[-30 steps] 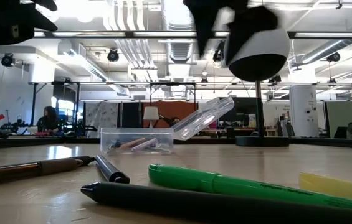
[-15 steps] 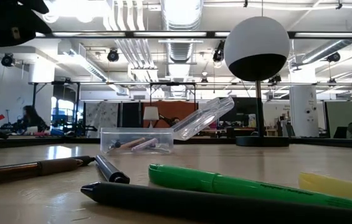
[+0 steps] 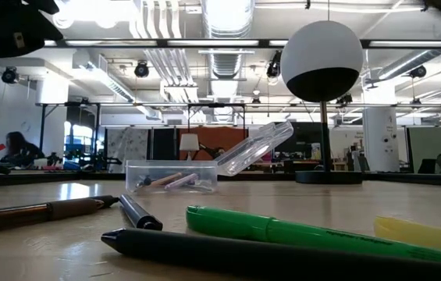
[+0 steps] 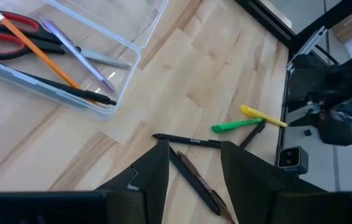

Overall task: Pick & place school supplies into a supply box
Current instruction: Put the yellow pen into the transparent supply box

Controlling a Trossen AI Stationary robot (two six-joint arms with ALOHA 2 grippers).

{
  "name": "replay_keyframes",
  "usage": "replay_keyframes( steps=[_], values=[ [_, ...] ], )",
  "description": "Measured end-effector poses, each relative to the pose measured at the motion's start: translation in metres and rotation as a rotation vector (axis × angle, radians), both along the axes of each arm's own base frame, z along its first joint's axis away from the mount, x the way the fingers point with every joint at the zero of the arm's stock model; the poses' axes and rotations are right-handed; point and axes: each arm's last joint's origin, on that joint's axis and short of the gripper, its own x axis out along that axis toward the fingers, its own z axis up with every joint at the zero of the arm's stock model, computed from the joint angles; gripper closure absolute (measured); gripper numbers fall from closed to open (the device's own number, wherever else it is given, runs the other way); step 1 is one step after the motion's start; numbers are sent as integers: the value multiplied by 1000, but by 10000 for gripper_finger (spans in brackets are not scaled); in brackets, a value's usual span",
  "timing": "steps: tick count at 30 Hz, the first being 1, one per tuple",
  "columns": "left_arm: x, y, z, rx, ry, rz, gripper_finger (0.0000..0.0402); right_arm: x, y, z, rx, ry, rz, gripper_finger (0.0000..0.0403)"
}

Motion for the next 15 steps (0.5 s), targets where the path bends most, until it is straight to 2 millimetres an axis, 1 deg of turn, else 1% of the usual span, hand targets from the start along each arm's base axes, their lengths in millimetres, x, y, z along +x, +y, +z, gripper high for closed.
replay_keyframes(
  steps=[4,6,9,12,15],
  values=[
    [0,0,0,-6,4,-8,272,8,1,-11,-10,4,3,179],
    [0,0,0,-8,6,-11,272,7,1,-12,-17,12,2,179],
    [0,0,0,-9,7,-13,272,3,-4,-21,-66,62,2,184],
    [0,0,0,-9,7,-13,272,3,-12,-23,-111,74,6,207],
    [0,0,0,-10,7,-13,272,8,-18,-25,-106,70,23,243]
  ],
)
